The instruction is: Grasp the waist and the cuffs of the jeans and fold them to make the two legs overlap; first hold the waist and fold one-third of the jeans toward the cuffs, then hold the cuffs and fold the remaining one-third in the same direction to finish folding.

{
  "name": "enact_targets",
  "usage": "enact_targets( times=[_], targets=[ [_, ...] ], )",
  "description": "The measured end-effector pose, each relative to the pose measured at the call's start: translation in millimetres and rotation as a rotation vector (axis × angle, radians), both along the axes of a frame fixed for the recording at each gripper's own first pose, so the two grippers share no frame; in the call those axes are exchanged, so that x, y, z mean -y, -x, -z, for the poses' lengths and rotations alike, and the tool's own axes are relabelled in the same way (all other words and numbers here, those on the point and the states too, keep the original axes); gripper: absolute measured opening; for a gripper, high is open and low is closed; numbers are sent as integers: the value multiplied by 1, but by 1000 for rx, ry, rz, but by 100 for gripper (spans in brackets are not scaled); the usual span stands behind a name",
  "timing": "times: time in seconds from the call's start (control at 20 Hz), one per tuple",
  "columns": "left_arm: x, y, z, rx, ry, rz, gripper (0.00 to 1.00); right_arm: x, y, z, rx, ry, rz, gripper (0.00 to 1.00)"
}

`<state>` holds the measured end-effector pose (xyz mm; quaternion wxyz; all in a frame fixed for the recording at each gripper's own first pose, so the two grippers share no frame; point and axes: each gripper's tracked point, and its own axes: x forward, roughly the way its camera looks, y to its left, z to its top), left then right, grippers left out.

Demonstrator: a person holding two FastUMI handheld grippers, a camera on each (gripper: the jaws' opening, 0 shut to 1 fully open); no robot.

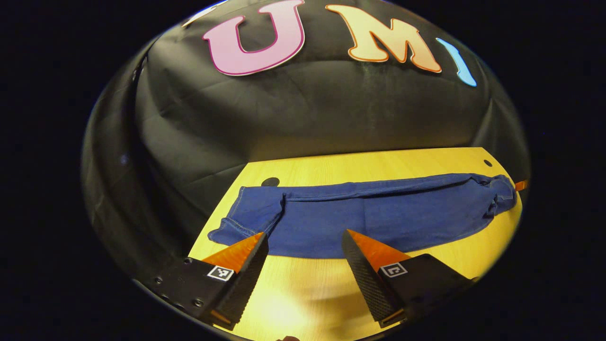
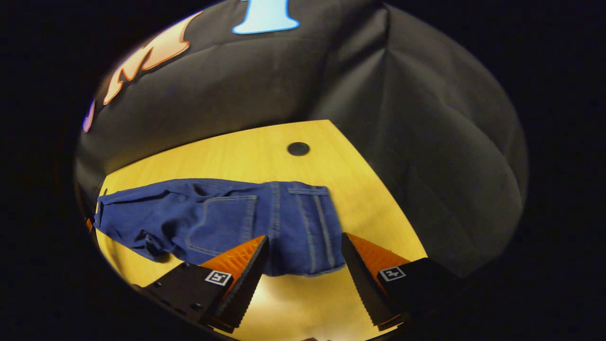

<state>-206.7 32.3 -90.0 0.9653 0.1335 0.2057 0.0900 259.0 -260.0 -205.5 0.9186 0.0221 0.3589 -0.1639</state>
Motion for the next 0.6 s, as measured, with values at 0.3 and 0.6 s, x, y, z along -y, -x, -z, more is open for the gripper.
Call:
enact_targets(
  times=[0.3,0.6],
  targets=[
    [10,23,-15,25,2,-28,96,15,0,22,-1,-91,28,100],
    [24,37,-9,17,32,-63,96,4,-6,38,-10,-110,-16,98]
  ],
)
